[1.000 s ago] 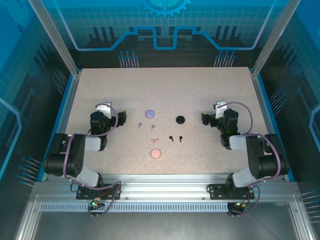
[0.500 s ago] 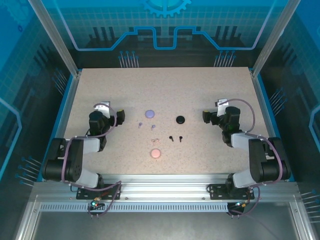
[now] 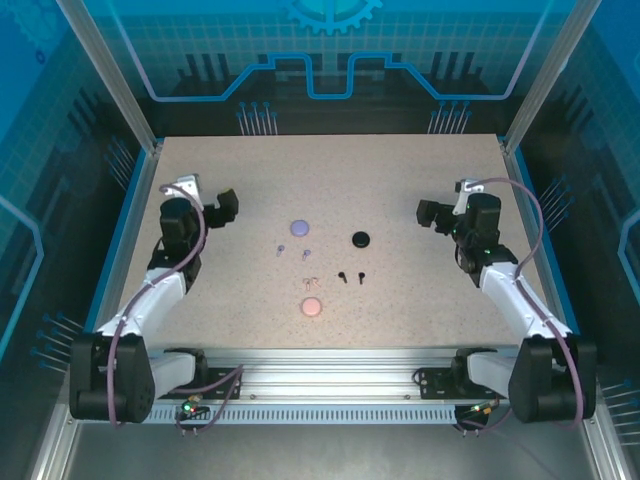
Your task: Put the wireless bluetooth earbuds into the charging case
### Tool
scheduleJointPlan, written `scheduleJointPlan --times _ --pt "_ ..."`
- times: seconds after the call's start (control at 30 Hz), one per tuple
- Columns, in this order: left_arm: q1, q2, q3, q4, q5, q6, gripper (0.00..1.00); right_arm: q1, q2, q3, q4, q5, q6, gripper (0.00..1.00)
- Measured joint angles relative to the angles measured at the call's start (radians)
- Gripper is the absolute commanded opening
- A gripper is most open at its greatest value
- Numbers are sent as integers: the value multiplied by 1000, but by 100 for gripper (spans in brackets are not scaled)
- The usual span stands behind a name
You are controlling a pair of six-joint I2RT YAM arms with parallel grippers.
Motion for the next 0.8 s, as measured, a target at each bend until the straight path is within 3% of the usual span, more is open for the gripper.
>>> scheduleJointPlan --times 0.13,0.43,0.6,0.8 --pt "-66 -16 104 -164 0 -110 99 104 -76 30 -159 2 7 100" --pt "-260 -44 162 -433 3 -292 99 493 -90 184 -471 108 129 91" --pt "-306 -65 148 -490 16 -386 99 713 32 280 -584 166 262 87" --pt "-307 -73 111 -557 14 -462 99 922 320 454 -700 225 439 87"
